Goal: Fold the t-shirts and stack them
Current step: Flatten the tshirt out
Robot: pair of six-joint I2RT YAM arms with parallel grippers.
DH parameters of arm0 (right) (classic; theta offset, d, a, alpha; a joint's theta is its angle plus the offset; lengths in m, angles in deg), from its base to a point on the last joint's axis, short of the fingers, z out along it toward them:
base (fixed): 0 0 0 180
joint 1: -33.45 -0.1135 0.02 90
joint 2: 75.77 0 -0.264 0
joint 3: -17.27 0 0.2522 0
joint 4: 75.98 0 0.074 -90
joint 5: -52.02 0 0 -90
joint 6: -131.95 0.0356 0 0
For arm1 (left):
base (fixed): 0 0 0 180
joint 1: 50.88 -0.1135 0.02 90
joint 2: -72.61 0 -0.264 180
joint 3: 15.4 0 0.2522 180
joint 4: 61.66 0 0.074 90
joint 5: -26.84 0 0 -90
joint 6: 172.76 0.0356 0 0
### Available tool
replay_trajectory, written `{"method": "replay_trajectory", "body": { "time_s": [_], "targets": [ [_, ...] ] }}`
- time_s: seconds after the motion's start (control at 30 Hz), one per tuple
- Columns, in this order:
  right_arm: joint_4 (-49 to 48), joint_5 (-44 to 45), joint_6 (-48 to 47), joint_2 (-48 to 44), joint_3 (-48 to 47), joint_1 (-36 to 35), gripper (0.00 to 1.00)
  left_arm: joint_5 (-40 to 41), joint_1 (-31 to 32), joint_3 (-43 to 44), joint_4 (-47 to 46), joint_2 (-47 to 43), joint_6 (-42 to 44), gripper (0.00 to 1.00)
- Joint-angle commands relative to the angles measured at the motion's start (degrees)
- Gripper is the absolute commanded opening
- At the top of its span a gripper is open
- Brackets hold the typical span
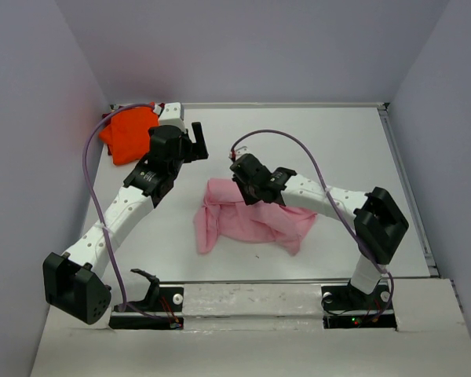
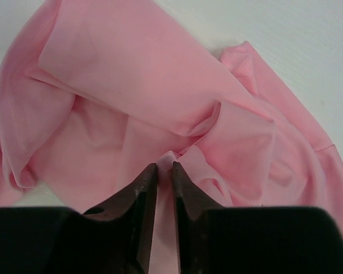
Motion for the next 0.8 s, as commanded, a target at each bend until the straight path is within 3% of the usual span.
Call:
{"method": "replay_trajectory", "body": {
  "time_s": [0.0,0.1,0.37,0.53,0.77],
  "targets": [
    [-2.19,1.25,0.40,-1.56,0.72,0.55,0.11,-0.09,0.08,1.13,-2.07,-0.90,-0.31,0.96],
    [-2.19,1.68,0.66,-2.00,0.99,0.55,0.00,-0.09,-0.01,1.04,-2.07,-0.98,-0.22,0.96],
    [-1.84,2.56,0.14,-5.60,1.34,0.55,0.00,-0.09,-0.01,1.04,-2.16,-0.72,-0.31,0.96],
    [4.92,4.67,-1.97,-10.78,-5.50,0.55,0.00,-0.26,0.08,1.04,-2.16,-0.63,-0.31,0.96],
    [15.56,14.15,-5.04,-20.80,-17.37,0.55,0.00,-0.17,0.08,1.04,-2.16,-0.81,-0.31,0.96]
  ]
}}
